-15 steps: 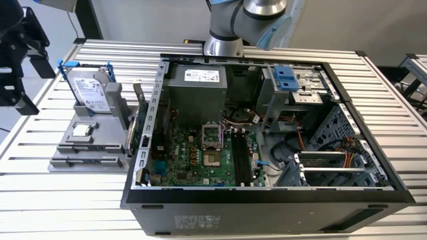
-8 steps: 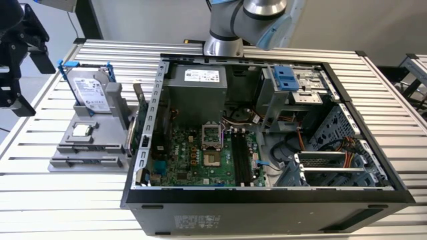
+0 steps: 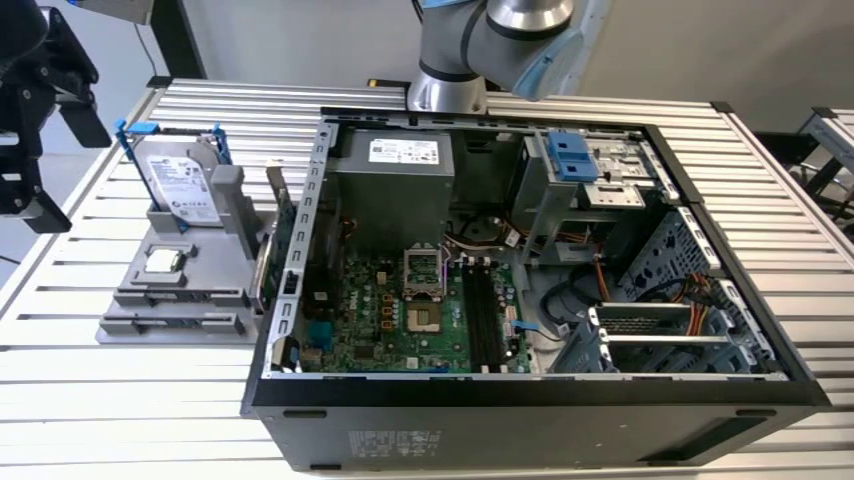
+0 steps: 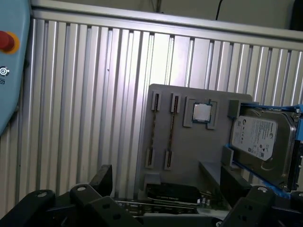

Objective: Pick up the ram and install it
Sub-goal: 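Pick up the ram and move it above insertion slot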

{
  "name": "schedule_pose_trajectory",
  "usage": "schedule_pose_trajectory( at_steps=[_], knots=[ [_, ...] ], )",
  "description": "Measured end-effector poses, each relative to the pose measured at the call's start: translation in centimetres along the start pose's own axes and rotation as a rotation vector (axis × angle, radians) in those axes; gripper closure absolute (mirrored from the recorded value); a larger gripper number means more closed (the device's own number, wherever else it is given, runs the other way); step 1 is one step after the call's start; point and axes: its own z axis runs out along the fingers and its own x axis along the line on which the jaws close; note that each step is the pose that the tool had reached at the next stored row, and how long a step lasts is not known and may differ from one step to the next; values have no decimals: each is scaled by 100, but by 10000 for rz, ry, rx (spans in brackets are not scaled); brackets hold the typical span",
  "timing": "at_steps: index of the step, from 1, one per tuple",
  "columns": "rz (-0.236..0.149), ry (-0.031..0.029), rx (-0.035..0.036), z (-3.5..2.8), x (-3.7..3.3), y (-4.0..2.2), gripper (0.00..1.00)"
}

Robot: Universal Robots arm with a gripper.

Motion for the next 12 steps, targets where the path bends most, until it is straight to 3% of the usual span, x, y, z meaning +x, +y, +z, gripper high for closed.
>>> schedule_pose_trajectory(
  at_steps=[6, 12],
  knots=[
    [991, -15, 38, 28, 1, 0, 0],
    [1110, -17, 42, 30, 1, 0, 0]
  ],
)
